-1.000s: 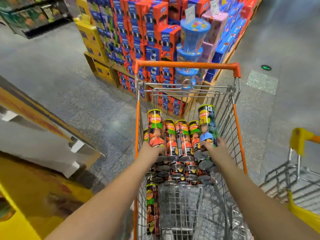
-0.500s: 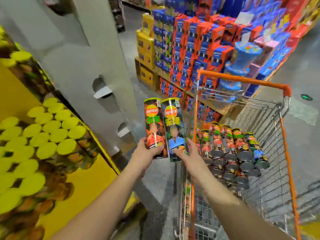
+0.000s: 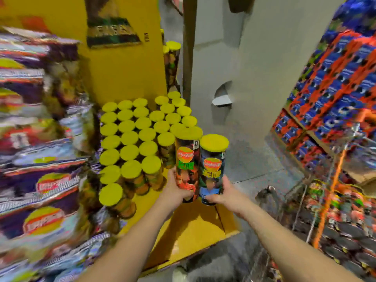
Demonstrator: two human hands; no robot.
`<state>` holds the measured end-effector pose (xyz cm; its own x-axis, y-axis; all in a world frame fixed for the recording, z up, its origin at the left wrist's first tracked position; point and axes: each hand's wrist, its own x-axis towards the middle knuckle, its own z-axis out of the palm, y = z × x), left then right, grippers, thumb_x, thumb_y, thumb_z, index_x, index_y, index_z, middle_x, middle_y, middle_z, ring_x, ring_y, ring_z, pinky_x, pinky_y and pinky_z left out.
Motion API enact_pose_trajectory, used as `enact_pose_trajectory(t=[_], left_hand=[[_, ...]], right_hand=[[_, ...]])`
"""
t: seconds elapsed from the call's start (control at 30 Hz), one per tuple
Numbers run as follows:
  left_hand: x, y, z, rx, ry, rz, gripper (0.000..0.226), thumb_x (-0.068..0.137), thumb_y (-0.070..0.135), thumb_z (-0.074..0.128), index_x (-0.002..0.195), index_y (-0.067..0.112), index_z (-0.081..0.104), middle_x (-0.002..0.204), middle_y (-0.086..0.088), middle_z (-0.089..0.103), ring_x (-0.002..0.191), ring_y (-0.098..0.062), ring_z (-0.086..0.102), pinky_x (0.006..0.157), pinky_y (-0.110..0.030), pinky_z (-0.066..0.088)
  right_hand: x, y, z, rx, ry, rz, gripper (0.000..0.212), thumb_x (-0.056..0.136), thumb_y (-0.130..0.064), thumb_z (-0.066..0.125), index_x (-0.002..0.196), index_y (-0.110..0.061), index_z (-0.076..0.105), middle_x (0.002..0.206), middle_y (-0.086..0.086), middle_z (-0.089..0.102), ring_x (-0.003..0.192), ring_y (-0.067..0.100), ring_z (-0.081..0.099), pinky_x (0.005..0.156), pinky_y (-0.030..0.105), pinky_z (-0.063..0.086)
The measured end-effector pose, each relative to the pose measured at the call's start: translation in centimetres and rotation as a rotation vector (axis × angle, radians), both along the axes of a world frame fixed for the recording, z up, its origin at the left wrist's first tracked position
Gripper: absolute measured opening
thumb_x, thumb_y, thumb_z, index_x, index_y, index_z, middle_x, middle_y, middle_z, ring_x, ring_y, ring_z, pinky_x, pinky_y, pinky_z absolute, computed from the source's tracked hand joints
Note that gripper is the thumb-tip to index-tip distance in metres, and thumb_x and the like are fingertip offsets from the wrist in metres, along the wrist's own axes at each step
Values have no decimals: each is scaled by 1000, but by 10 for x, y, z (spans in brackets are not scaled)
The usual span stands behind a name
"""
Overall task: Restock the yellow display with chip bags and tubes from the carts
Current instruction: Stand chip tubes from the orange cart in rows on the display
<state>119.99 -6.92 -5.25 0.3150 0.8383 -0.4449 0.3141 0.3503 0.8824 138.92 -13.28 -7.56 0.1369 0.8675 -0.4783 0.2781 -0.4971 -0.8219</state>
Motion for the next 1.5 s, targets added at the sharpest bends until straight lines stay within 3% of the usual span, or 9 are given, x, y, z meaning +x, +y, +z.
enact_pose_trajectory(t=[0.1,0.27,0.4,0.53,0.67,0.73,0.87,1.23,1.5], left_hand=[[-28,4,-17,-20,-19,79,79,77,-12,69,138,16,26,120,-7,56,102,-17,57,85,-28,48],[-54,3,-39,-28,-2,152,81,57,25,82,124,31,36,124,-4,57,110,-14,58,97,-37,47],[-69,8,-99,43,116,162,86,55,47,86,129,40,42,129,2,54,121,-17,53,101,-47,47],[-70,4,-95,65,159,216,73,67,16,84,126,31,42,128,1,55,119,-17,54,101,-40,47],[-75,-3,-106,38,191,305,67,74,11,80,124,32,40,122,5,57,110,-16,57,81,-18,47],[-78,-4,-115,28,196,366,65,76,8,78,123,32,40,121,5,56,108,-14,55,75,-10,42],[-81,-1,-128,14,197,446,65,78,5,75,128,28,40,120,8,52,109,-12,52,81,-23,38],[-91,13,-164,-108,297,577,75,83,14,74,143,15,29,136,-8,53,124,-30,51,89,-28,39],[-82,23,-175,-252,310,716,66,81,22,74,134,5,39,128,-17,57,118,-36,54,98,-43,45]], right_hand=[[-29,22,-13,-40,-36,90,67,74,-37,83,123,-30,39,118,-10,61,108,9,58,99,34,46],[-49,33,-36,-3,-96,171,89,60,-59,83,130,-25,39,133,3,50,119,11,53,103,35,46],[-57,37,-45,-20,-172,228,83,65,-46,83,129,-29,34,129,-6,46,122,12,47,103,29,41],[-63,44,-65,-11,-176,270,61,79,-18,79,120,-29,35,108,-22,44,109,5,47,79,4,34],[-72,61,-87,37,-107,207,67,70,-32,81,127,-32,45,122,-18,59,113,2,56,100,31,47],[-77,70,-99,39,-79,151,68,73,-27,80,128,-38,42,123,-16,59,113,1,57,95,26,48],[-87,89,-110,68,-67,19,68,79,-17,77,134,-31,41,123,-12,57,110,5,55,80,12,41],[-71,101,-150,-14,-186,-367,79,77,-26,80,142,-14,36,138,10,49,129,28,46,109,42,37],[-76,106,-152,-9,-213,-305,80,82,-28,77,145,-15,30,138,7,53,127,29,50,103,35,40]])
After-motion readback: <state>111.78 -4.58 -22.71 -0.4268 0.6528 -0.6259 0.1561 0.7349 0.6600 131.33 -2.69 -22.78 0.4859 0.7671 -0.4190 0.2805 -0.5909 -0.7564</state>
